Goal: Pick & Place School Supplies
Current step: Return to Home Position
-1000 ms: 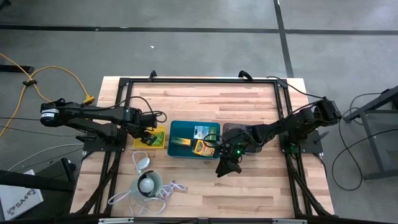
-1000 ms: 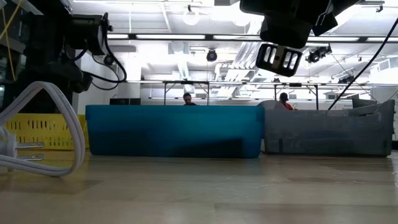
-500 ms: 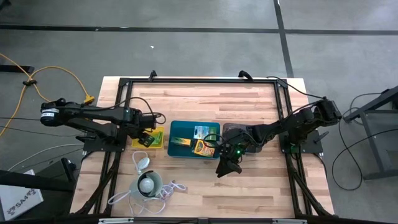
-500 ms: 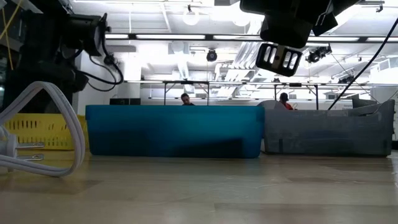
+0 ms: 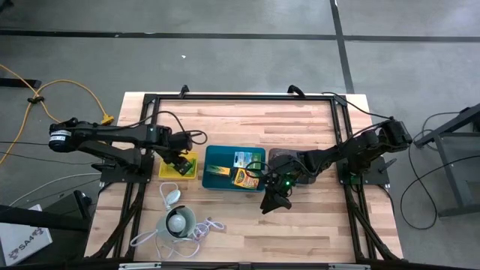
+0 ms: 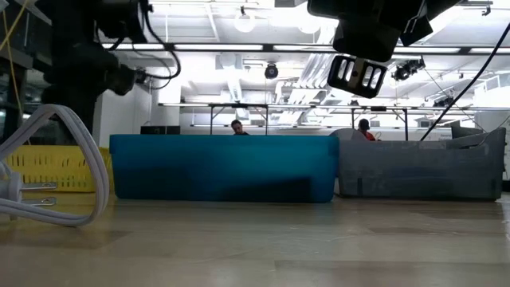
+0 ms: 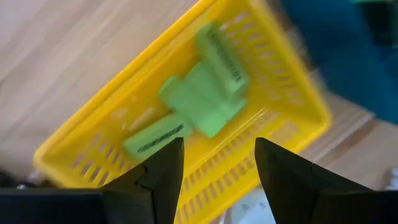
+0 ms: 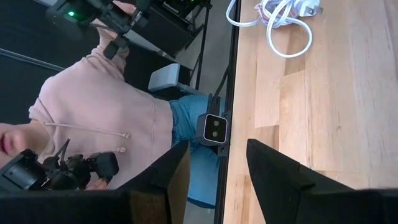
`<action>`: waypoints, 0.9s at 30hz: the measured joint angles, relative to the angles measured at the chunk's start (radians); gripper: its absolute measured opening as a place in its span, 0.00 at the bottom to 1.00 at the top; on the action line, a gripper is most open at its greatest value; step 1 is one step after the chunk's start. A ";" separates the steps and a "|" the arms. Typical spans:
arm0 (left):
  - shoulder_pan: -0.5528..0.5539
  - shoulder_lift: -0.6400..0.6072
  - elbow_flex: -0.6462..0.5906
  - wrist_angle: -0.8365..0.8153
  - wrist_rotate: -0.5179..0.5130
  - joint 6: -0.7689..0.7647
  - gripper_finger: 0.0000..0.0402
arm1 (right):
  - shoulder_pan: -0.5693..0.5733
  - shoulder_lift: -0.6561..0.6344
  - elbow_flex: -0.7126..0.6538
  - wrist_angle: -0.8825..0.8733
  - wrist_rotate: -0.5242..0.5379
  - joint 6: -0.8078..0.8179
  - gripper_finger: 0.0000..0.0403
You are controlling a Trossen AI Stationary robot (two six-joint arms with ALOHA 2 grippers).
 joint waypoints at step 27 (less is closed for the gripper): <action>-0.084 0.000 0.004 0.359 0.039 0.163 0.48 | -0.003 0.000 0.000 0.000 0.109 -0.003 0.37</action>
